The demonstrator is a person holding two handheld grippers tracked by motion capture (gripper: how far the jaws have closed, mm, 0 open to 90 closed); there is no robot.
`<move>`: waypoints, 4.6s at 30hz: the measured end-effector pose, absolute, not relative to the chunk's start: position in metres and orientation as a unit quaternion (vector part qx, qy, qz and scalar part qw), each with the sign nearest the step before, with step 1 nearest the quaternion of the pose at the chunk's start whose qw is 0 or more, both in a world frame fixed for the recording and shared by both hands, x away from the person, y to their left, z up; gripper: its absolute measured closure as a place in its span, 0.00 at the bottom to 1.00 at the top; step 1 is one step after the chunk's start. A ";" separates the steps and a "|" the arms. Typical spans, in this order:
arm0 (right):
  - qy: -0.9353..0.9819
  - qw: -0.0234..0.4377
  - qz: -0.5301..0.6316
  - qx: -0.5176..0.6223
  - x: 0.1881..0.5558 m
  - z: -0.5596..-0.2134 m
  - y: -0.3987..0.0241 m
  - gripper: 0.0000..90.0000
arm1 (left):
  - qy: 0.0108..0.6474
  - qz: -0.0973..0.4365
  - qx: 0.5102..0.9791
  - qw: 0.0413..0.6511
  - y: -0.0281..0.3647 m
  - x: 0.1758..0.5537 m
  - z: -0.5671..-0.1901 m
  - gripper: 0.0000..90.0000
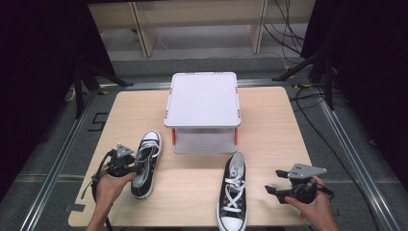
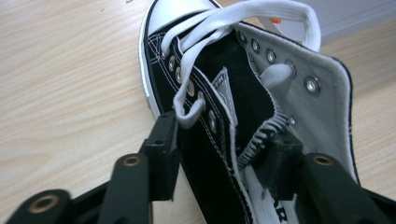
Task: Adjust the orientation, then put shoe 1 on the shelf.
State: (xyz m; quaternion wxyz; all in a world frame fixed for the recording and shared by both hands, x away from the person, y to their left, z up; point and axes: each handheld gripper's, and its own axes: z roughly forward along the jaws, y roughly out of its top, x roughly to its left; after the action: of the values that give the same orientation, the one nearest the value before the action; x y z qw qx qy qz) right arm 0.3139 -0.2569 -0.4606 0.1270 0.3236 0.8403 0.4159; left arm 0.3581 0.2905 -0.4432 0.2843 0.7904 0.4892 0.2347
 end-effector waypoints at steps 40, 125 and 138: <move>0.837 0.122 0.425 0.322 0.317 -0.462 -0.258 0.31 | 0.530 0.164 0.746 0.367 0.320 0.362 -0.449 0.94; 0.830 0.128 0.430 0.331 0.316 -0.460 -0.258 0.31 | 0.541 0.152 0.699 0.442 0.178 0.529 -0.268 0.94; 0.830 0.125 0.431 0.330 0.315 -0.460 -0.257 0.31 | 0.561 0.170 0.693 0.419 0.173 0.539 -0.283 0.92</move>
State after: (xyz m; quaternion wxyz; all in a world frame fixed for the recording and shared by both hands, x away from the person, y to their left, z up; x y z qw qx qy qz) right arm 0.3154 -0.2570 -0.4604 0.1249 0.3299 0.8303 0.4314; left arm 0.5386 0.1728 -0.2835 0.4189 0.6934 0.5611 0.1700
